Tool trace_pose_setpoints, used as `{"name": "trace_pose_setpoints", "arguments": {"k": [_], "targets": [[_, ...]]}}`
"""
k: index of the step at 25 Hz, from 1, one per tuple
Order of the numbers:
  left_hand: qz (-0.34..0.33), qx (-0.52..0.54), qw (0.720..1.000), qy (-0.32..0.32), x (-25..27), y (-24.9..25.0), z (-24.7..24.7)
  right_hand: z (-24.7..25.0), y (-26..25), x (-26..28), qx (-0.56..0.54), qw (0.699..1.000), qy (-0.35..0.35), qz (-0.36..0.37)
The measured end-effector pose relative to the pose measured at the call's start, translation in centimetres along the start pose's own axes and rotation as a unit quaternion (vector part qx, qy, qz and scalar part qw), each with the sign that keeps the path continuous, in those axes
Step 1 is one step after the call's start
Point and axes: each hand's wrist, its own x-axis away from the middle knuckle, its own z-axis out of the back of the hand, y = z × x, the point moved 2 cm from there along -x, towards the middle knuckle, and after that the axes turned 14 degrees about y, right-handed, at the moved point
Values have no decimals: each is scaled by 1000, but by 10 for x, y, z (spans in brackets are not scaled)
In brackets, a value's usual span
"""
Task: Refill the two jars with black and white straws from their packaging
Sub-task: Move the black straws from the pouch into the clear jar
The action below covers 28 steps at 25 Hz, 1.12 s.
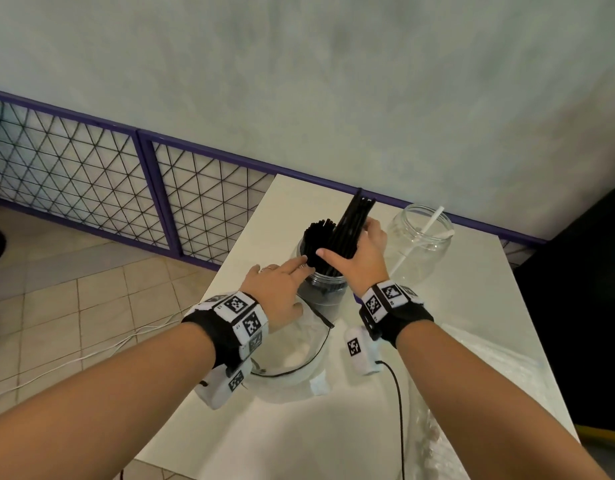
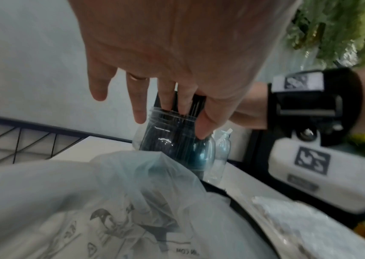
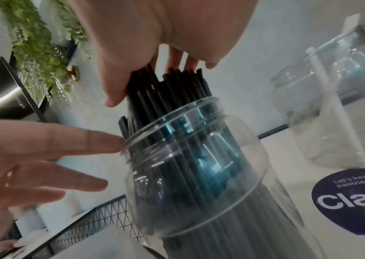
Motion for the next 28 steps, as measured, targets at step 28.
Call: {"name": "trace_pose_setpoints", "arguments": {"k": [28], "targets": [[166,240,954,65,-49,5,-2,7,20,4,-8,996,-74,51]]}}
